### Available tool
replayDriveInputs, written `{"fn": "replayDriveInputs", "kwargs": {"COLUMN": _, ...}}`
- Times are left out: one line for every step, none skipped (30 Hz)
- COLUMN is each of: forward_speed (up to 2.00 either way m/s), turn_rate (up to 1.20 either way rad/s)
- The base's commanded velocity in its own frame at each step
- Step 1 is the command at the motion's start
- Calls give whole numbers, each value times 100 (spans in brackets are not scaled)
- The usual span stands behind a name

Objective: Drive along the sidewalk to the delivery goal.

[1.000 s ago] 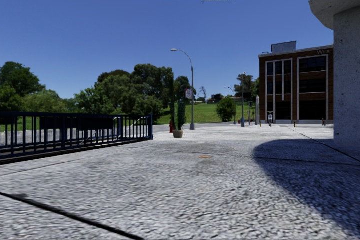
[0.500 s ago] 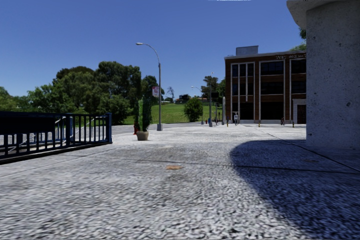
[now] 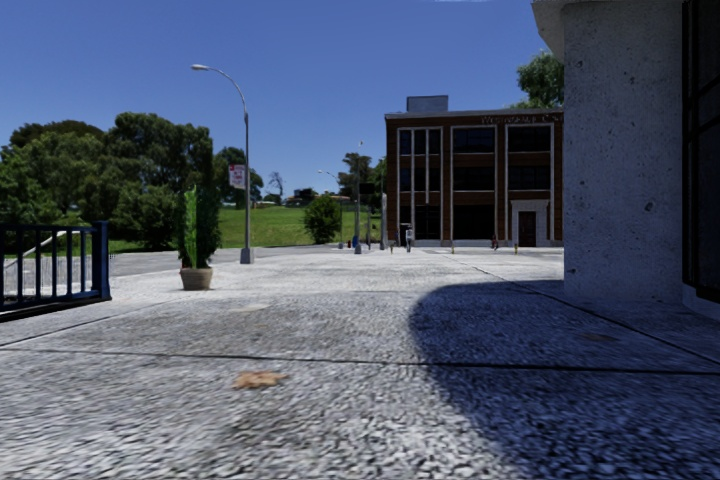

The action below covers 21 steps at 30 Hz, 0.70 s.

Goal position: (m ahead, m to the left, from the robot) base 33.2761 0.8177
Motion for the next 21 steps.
{"fn": "replayDriveInputs", "kwargs": {"forward_speed": 194, "turn_rate": -45}}
{"fn": "replayDriveInputs", "kwargs": {"forward_speed": 194, "turn_rate": -45}}
{"fn": "replayDriveInputs", "kwargs": {"forward_speed": 194, "turn_rate": -45}}
{"fn": "replayDriveInputs", "kwargs": {"forward_speed": 194, "turn_rate": -45}}
{"fn": "replayDriveInputs", "kwargs": {"forward_speed": 194, "turn_rate": -45}}
{"fn": "replayDriveInputs", "kwargs": {"forward_speed": 194, "turn_rate": -45}}
{"fn": "replayDriveInputs", "kwargs": {"forward_speed": 194, "turn_rate": -42}}
{"fn": "replayDriveInputs", "kwargs": {"forward_speed": 194, "turn_rate": -17}}
{"fn": "replayDriveInputs", "kwargs": {"forward_speed": 194, "turn_rate": -17}}
{"fn": "replayDriveInputs", "kwargs": {"forward_speed": 194, "turn_rate": 0}}
{"fn": "replayDriveInputs", "kwargs": {"forward_speed": 194, "turn_rate": 0}}
{"fn": "replayDriveInputs", "kwargs": {"forward_speed": 194, "turn_rate": 0}}
{"fn": "replayDriveInputs", "kwargs": {"forward_speed": 194, "turn_rate": 0}}
{"fn": "replayDriveInputs", "kwargs": {"forward_speed": 194, "turn_rate": 0}}
{"fn": "replayDriveInputs", "kwargs": {"forward_speed": 194, "turn_rate": 0}}
{"fn": "replayDriveInputs", "kwargs": {"forward_speed": 194, "turn_rate": 0}}
{"fn": "replayDriveInputs", "kwargs": {"forward_speed": 194, "turn_rate": 0}}
{"fn": "replayDriveInputs", "kwargs": {"forward_speed": 194, "turn_rate": 0}}
{"fn": "replayDriveInputs", "kwargs": {"forward_speed": 194, "turn_rate": 0}}
{"fn": "replayDriveInputs", "kwargs": {"forward_speed": 194, "turn_rate": 0}}
{"fn": "replayDriveInputs", "kwargs": {"forward_speed": 194, "turn_rate": 0}}
